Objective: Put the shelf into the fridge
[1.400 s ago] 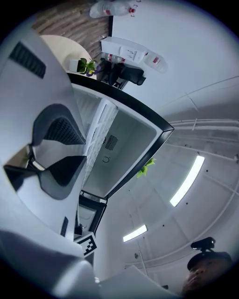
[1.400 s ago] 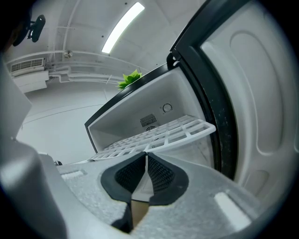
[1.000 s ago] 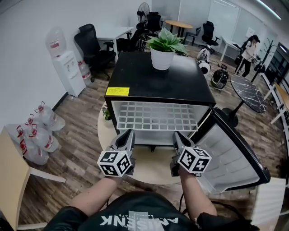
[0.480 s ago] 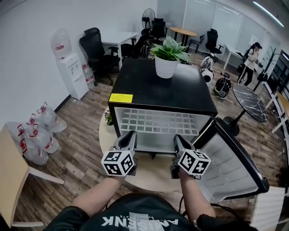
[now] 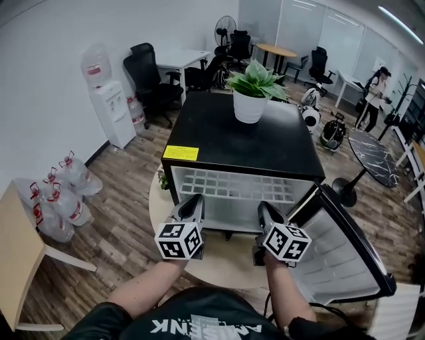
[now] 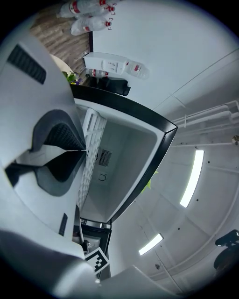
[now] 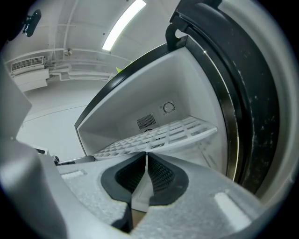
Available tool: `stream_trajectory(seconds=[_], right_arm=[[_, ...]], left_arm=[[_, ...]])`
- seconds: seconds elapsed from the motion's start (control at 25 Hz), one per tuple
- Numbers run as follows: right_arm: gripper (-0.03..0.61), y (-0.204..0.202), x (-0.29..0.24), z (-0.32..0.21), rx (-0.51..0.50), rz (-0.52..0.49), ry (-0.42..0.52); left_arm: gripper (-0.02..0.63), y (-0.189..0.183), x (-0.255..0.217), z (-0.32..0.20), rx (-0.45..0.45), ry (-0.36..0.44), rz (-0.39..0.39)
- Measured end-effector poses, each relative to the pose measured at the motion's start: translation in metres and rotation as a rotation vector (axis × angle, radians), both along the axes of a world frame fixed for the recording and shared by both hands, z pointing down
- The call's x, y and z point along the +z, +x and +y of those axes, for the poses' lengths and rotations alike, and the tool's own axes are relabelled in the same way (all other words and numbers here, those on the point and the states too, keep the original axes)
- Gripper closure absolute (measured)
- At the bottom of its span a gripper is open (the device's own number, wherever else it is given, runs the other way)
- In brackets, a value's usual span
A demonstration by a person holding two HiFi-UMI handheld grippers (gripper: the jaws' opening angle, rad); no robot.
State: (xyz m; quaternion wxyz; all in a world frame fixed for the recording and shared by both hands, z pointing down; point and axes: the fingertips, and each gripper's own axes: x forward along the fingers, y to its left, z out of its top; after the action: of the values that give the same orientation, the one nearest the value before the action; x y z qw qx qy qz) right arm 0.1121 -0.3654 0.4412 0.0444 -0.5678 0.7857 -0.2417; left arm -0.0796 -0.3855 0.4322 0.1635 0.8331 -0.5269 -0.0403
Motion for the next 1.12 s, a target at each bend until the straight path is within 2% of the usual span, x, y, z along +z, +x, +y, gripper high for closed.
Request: stream_trajectory(seconds=[1.0, 1.12], right_arm=[[0.557, 0.002, -0.002, -0.038, -0.002, 0.007, 0.010], [0.558, 0.002, -0.003, -0.038, 0.000, 0.038, 0.017]], left_arm=[[0.607, 0.003, -0.001, -0.039, 0.003, -0.016, -0.027], [0.607, 0.002, -0.001, -0.039, -0.001, -0.012, -0.028]])
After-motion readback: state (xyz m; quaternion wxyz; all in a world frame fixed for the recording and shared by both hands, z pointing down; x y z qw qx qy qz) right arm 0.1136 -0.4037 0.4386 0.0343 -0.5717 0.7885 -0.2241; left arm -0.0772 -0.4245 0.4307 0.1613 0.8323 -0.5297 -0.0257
